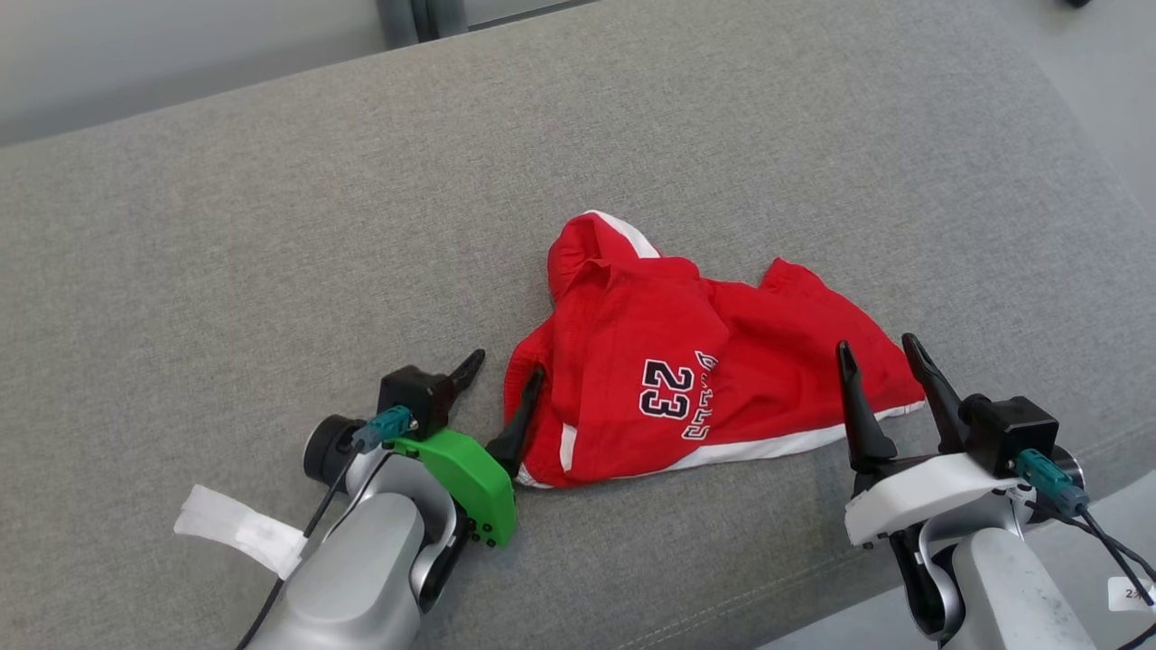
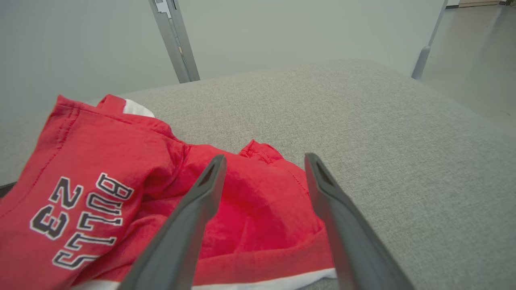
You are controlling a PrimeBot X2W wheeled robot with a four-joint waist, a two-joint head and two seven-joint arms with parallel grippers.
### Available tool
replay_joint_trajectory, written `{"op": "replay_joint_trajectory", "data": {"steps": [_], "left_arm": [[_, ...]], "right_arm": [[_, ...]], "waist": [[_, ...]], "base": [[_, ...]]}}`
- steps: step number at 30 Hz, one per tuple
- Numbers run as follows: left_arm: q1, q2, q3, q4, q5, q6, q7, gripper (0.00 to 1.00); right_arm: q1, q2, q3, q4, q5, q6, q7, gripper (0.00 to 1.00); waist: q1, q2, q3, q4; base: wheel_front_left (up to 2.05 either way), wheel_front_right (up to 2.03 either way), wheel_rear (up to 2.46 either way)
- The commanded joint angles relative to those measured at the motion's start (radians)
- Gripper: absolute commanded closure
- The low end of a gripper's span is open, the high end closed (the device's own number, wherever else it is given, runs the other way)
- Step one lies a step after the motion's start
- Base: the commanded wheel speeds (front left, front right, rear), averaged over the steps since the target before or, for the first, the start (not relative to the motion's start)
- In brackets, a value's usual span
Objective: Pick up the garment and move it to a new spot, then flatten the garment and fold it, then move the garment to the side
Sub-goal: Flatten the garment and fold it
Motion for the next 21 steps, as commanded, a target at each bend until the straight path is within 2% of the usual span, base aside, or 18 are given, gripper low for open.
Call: {"op": "replay_joint_trajectory", "data": {"steps": [1, 3, 4, 6, 10, 12, 15, 21], "left_arm": [[-0.025, -0.002, 0.009, 0.022, 0.012, -0.003, 0.000, 0.00], [-0.026, -0.005, 0.007, 0.030, 0.012, -0.003, 0.000, 0.00], [-0.029, -0.007, 0.000, 0.037, 0.016, -0.003, 0.000, 0.20], [-0.034, -0.010, -0.016, 0.042, 0.006, -0.003, 0.000, 1.00], [-0.037, -0.014, -0.044, 0.052, -0.023, -0.003, 0.000, 1.00], [-0.042, -0.008, -0.027, 0.036, -0.024, -0.003, 0.000, 1.00], [-0.028, 0.006, 0.037, 0.002, -0.002, 0.002, 0.000, 1.00], [0.041, 0.020, 0.184, -0.059, 0.059, 0.039, 0.000, 1.00]], "right_arm": [[-0.014, -0.001, 0.003, 0.003, 0.007, -0.001, -0.003, 0.00], [-0.015, -0.001, 0.004, 0.004, 0.008, -0.001, -0.003, 0.00], [-0.015, 0.000, 0.005, 0.005, 0.008, -0.001, -0.003, 0.00], [-0.014, 0.000, 0.004, 0.005, 0.010, -0.001, -0.003, 0.00], [-0.007, 0.000, -0.004, 0.005, 0.009, -0.001, -0.003, 0.00], [-0.006, 0.000, -0.008, 0.005, 0.004, -0.001, -0.003, 0.00], [-0.007, 0.000, -0.016, 0.000, 0.000, -0.001, -0.003, 0.00], [0.007, 0.000, -0.023, 0.001, 0.007, -0.001, -0.003, 0.00]], "waist": [[0.0000, -0.0001, 0.003, -0.013], [0.0000, -0.0001, 0.004, -0.016], [0.0000, -0.0001, 0.004, -0.018], [0.0000, -0.0001, 0.004, -0.022], [0.0000, -0.0001, 0.002, -0.019], [0.0000, -0.0001, -0.001, -0.011], [0.0000, -0.0001, -0.007, 0.009], [0.0000, -0.0001, -0.029, 0.075]], "base": [[0.00, 0.00, 0.00], [0.00, 0.00, 0.00], [0.00, 0.00, 0.00], [0.00, 0.00, 0.00], [0.00, 0.00, 0.00], [0.00, 0.00, 0.00], [0.00, 0.00, 0.00], [0.00, 0.00, 0.00]]}}
